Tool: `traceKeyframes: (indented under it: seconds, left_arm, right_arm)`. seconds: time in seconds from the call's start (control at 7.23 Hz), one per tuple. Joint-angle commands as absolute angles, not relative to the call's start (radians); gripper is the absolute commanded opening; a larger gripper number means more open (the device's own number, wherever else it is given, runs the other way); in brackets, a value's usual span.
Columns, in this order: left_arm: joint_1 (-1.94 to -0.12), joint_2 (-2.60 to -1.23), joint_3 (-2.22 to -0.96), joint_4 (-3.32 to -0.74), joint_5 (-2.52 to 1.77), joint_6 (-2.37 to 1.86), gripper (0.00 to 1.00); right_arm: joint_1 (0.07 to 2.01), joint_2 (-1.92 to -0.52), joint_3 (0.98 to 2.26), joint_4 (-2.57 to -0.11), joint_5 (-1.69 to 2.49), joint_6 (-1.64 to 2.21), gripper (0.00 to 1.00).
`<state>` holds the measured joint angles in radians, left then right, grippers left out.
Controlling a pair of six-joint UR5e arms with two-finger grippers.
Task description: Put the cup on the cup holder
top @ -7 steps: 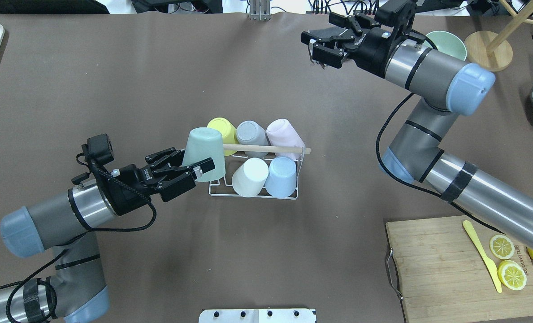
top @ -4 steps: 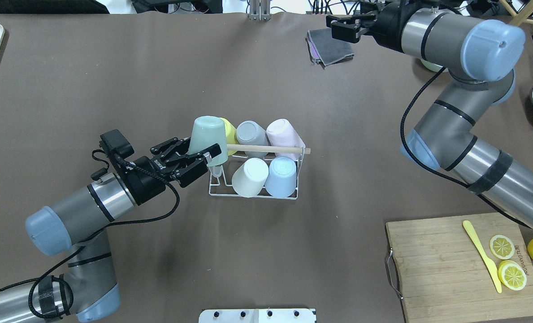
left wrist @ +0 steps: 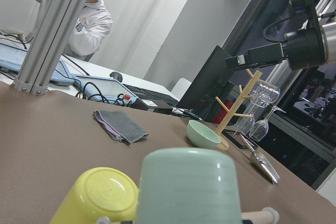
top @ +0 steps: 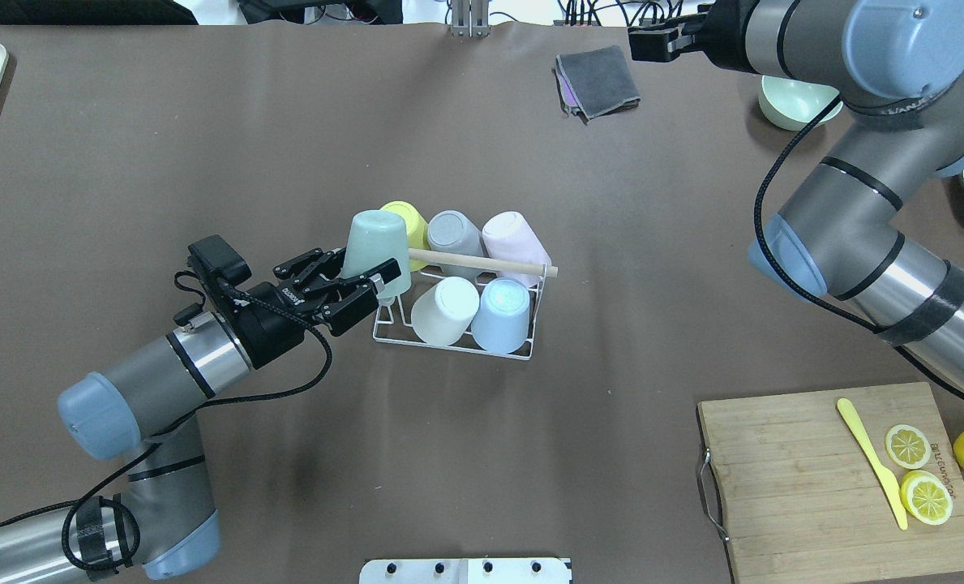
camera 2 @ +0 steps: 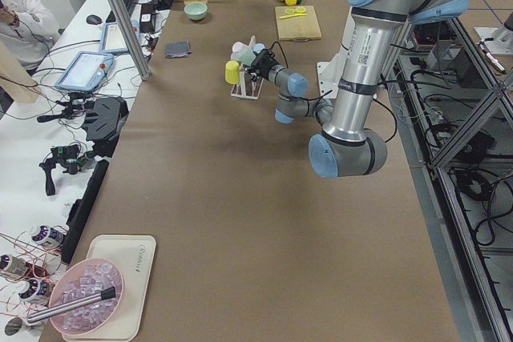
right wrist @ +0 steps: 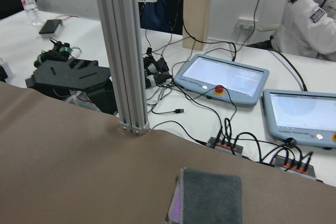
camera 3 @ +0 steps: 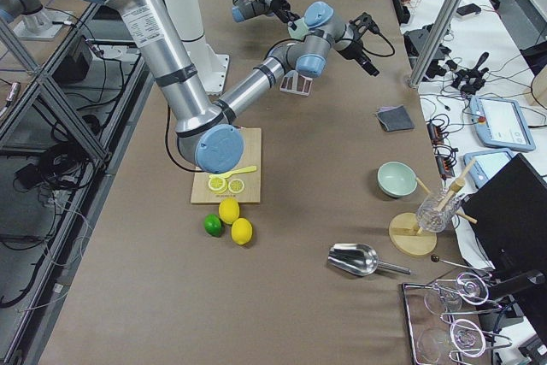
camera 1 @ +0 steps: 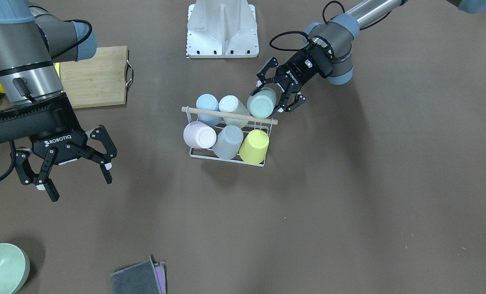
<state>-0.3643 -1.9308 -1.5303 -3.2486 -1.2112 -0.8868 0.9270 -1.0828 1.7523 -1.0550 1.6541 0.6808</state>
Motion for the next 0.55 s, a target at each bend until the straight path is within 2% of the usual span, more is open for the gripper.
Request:
traceKeyframes:
  seconds: [0.0, 0.14, 0.28, 0.42]
  left_arm:
    - [-0.364, -1.928, -1.529, -3.255, -1.207, -0.888, 0.00]
    - [-0.364, -1.919, -1.538, -3.264, -1.169, -0.887, 0.58]
    - [-0.350, -1.940, -1.525, -3.264, -1.091, -0.899, 0.98]
    - [-0.332, -1.944, -1.507, -3.264, -1.018, -0.897, 0.98]
  right_arm:
    - [0.931, -1.097, 1.759, -1.083, 1.655, 0.634, 1.00]
    - [0.939, -1.115, 1.791, -1.179, 1.660, 0.570, 1.00]
    - [0.962, -1.112, 1.827, -1.331, 1.717, 0.522, 1.00]
    - [0.994, -1.139, 1.832, -1.374, 1.764, 0.488, 1.00]
